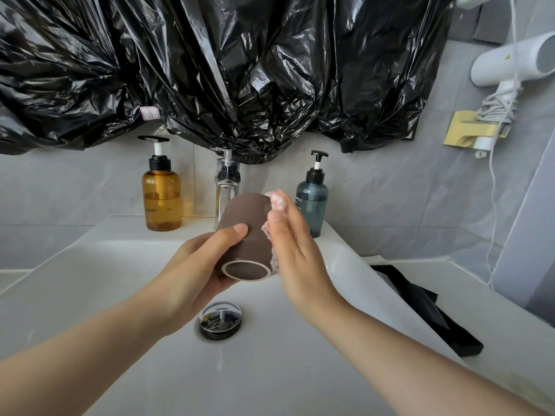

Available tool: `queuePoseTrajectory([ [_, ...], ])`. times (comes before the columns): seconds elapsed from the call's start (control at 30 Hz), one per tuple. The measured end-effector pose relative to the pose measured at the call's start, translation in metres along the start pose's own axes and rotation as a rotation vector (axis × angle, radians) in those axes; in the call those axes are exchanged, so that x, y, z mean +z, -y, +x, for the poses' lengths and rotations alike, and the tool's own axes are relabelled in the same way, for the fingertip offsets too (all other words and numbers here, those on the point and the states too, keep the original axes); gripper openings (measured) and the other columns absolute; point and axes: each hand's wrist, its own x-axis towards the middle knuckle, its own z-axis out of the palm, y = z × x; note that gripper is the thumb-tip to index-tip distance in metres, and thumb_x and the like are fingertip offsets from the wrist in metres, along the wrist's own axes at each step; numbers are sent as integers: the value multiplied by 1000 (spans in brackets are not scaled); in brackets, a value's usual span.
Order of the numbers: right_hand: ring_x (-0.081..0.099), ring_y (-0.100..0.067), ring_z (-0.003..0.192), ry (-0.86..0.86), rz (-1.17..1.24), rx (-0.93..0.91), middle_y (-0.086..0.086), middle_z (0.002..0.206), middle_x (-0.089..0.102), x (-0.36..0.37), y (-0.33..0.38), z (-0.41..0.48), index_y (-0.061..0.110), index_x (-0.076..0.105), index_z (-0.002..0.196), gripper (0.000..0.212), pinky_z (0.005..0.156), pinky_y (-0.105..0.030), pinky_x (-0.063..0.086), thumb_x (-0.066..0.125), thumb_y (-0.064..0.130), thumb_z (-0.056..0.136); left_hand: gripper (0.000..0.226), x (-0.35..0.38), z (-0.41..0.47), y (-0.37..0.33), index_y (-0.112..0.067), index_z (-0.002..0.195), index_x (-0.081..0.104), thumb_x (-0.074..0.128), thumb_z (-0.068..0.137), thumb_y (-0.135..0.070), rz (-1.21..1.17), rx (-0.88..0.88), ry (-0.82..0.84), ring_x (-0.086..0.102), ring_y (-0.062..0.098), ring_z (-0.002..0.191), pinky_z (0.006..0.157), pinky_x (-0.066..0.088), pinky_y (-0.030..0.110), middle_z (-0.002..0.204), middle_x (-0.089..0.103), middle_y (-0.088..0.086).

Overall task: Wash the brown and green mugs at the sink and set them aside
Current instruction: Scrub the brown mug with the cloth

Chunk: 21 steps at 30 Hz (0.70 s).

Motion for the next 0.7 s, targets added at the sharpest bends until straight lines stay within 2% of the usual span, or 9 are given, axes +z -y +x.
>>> queuePoseTrajectory([
  [0.07, 54, 27, 92, 3, 60, 70, 31, 113, 49, -6, 5, 1, 47, 35, 122, 22, 75, -2, 45, 30, 38, 103, 56, 1, -1, -1, -3, 114, 69, 72, 72, -39, -13, -12, 35, 68, 33, 110, 103, 45, 44, 114, 72, 20],
  [0.23, 43, 33, 92, 66, 125, 225, 30, 104, 49, -13, 8, 3, 61, 29, 118, 21, 95, -20, 46, 23, 53, 100, 42, 5, 2, 0, -10, 102, 71, 75, 68, -34, -110, -35, -31, 71, 33, 102, 104, 44, 53, 106, 75, 17],
  [0.37, 46, 21, 108, 111, 125, 195, 28, 104, 49, -10, 8, -1, 54, 20, 131, 29, 69, -8, 47, 21, 43, 104, 45, 11, 1, -4, -10, 108, 65, 60, 74, -38, -180, 4, -88, 72, 29, 99, 102, 46, 50, 104, 75, 16],
  [0.43, 59, 16, 90, 137, 124, 153, 21, 103, 54, -4, 11, -6, 50, 24, 128, 28, 65, -3, 43, 21, 35, 105, 37, 11, 2, -7, -10, 103, 65, 60, 78, -37, -220, 44, -149, 74, 24, 92, 97, 48, 47, 98, 77, 14],
  [0.47, 60, 0, 81, 153, 121, 134, 19, 92, 21, -1, 14, -9, 47, 28, 128, 28, 55, -7, 27, 21, 32, 105, 33, 11, 3, -9, -11, 102, 65, 58, 83, -37, -235, 61, -175, 74, 23, 91, 96, 49, 46, 97, 77, 14],
  [0.5, 58, -12, 78, 163, 117, 125, 7, 124, 18, 1, 14, -11, 42, 33, 130, 30, 89, -21, 26, 21, 29, 105, 30, 11, 3, -11, -12, 102, 65, 55, 88, -36, -246, 73, -190, 73, 22, 91, 97, 49, 46, 98, 76, 14],
  [0.53, 54, -15, 71, 181, 113, 117, -4, 121, 49, 2, 15, -12, 34, 37, 133, 32, 65, -2, 44, 22, 28, 106, 30, 10, 3, -12, -12, 103, 65, 54, 90, -36, -258, 77, -191, 73, 22, 93, 98, 49, 46, 100, 76, 14],
  [0.57, 52, -9, 60, 184, 114, 115, 9, 80, 46, 2, 15, -12, 31, 40, 133, 32, 54, -6, 33, 24, 27, 106, 31, 8, 3, -13, -12, 104, 66, 55, 89, -36, -267, 72, -181, 72, 23, 95, 99, 48, 46, 102, 76, 14],
  [0.7, 42, 2, 50, 108, 158, 136, 10, 70, 43, -3, 13, -8, 33, 51, 108, 21, 52, -9, 36, 31, 31, 103, 66, 0, -1, -11, -18, 120, 65, 73, 64, -52, -68, -92, -55, 67, 22, 104, 97, 48, 44, 114, 73, 6],
])
